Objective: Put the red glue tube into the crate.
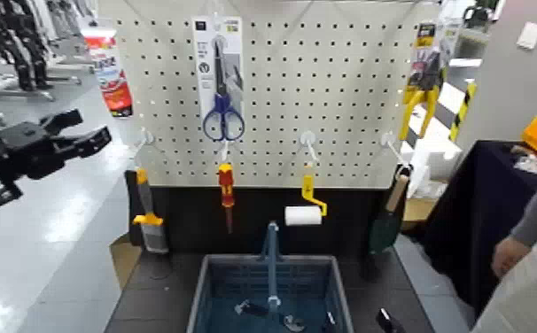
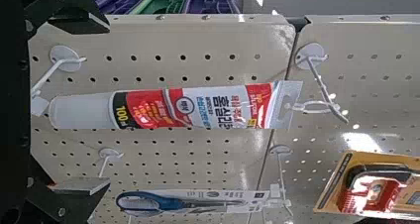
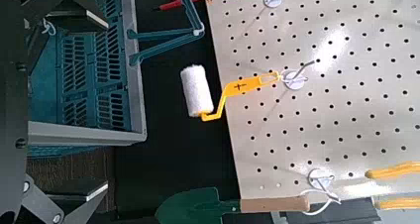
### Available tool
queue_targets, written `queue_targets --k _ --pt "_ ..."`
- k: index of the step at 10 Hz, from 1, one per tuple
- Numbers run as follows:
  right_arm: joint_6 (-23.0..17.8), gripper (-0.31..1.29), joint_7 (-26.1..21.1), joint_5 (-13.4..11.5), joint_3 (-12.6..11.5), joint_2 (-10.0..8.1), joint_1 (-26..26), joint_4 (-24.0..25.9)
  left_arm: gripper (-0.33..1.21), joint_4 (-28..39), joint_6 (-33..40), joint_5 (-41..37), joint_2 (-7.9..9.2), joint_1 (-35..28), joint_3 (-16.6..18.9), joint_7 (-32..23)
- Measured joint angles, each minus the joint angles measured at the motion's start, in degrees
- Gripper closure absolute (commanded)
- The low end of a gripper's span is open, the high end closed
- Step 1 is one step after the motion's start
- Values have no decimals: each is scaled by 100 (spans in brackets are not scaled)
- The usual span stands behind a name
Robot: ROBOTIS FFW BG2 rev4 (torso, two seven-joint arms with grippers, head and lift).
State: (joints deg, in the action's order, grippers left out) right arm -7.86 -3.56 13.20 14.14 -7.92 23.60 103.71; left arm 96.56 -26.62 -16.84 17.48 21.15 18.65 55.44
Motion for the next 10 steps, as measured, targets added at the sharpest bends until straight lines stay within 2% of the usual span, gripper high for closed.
queue_targets --k 4,7,8,9,10 --pt "-5 18 57 31 16 -12 -57 -41 23 -743 171 11 102 644 -325 437" --pt "-1 18 100 50 18 -10 -82 -64 34 -1195 269 52 174 1028 -605 676" --pt "4 18 115 51 23 -9 -95 -73 42 -1317 271 69 202 1125 -680 762" --pt "13 18 122 51 27 -7 -101 -79 56 -1372 271 80 215 1172 -702 798" --pt "19 18 136 51 27 1 -103 -85 85 -1391 271 82 229 1194 -704 813"
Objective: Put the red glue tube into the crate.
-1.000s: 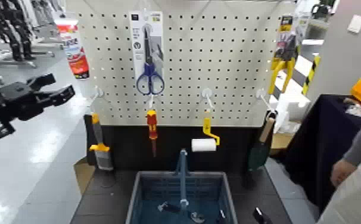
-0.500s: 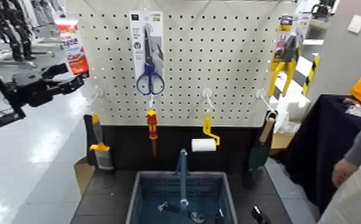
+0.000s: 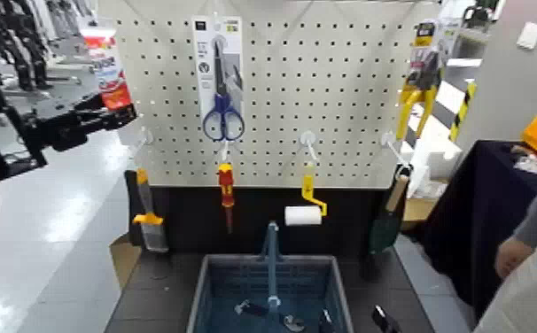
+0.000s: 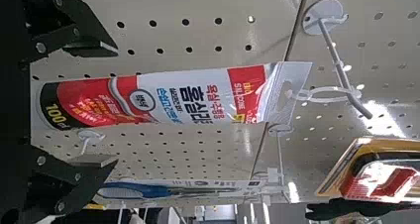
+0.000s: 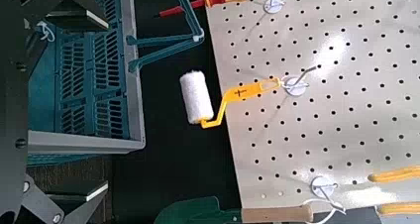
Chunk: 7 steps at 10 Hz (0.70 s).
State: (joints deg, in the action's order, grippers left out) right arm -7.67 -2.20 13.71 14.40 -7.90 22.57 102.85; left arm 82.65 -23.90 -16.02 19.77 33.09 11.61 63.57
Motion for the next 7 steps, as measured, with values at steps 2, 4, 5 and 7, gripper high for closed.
queue_targets --k 2,4,5,7 --pt "10 18 19 0 -7 11 -5 -2 108 -8 -3 -62 15 19 18 20" --pt "13 18 18 0 -8 10 -6 -2 119 34 -58 -22 17 35 -7 -26" --pt "14 18 18 0 -8 9 -6 -2 119 43 -62 -9 15 39 0 -42" --pt "22 18 18 0 -8 8 -3 -2 119 70 -48 -19 15 48 15 -68"
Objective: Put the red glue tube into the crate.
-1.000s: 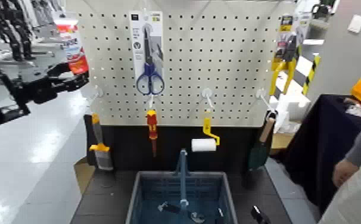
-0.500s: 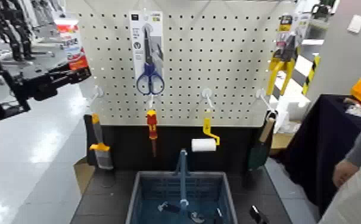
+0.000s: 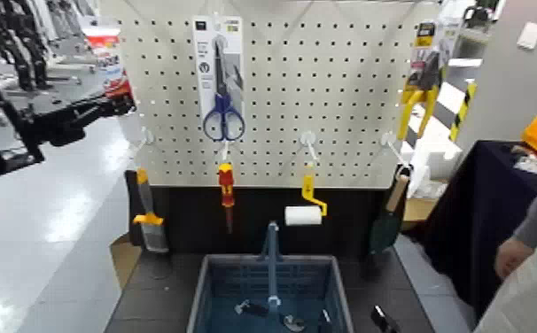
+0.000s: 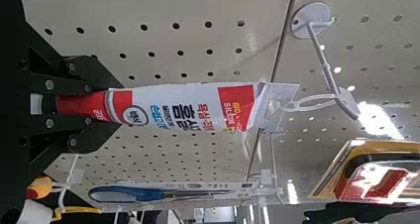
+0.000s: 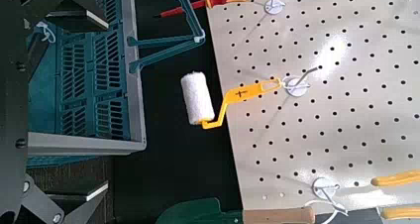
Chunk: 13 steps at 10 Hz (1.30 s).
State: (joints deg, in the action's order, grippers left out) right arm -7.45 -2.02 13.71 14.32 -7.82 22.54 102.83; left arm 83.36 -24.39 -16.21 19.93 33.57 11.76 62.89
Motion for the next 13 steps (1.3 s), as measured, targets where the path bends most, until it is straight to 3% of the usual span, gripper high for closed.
queue_targets --k 7,13 --pt "31 18 0 0 -4 5 -5 5 119 88 159 -79 18 55 -56 -175" --pt "61 18 9 8 -18 1 1 0 119 812 148 -335 -43 115 -313 -298"
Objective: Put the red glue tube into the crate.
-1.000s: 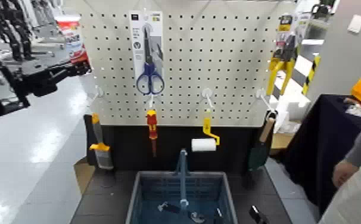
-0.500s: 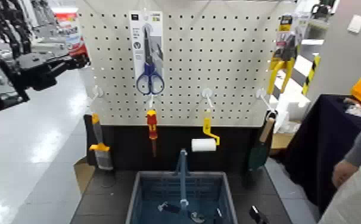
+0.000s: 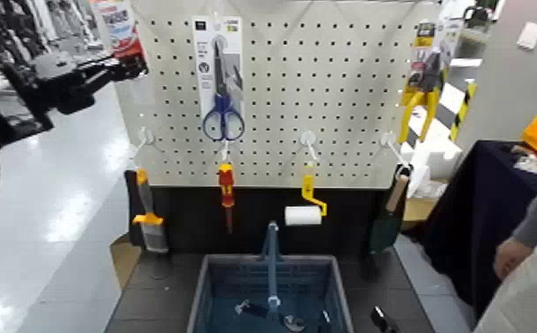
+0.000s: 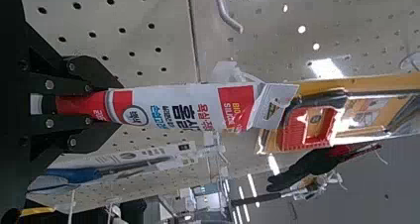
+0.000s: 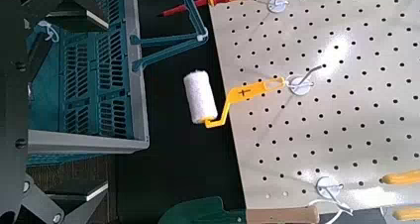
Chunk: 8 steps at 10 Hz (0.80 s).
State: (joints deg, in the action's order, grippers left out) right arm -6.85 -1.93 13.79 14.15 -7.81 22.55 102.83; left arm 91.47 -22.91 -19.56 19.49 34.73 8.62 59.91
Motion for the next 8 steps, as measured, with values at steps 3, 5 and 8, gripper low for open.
queue_targets --k 3,5,8 --pt "-1 18 0 4 -6 -13 3 8 119 282 -33 -241 -110 -104 -278 -89" --pt "4 18 -8 10 -2 -18 3 9 119 481 -102 -484 -203 -287 -447 -221" --pt "32 18 -9 6 7 -22 3 20 119 710 -258 -847 -401 -674 -784 -341"
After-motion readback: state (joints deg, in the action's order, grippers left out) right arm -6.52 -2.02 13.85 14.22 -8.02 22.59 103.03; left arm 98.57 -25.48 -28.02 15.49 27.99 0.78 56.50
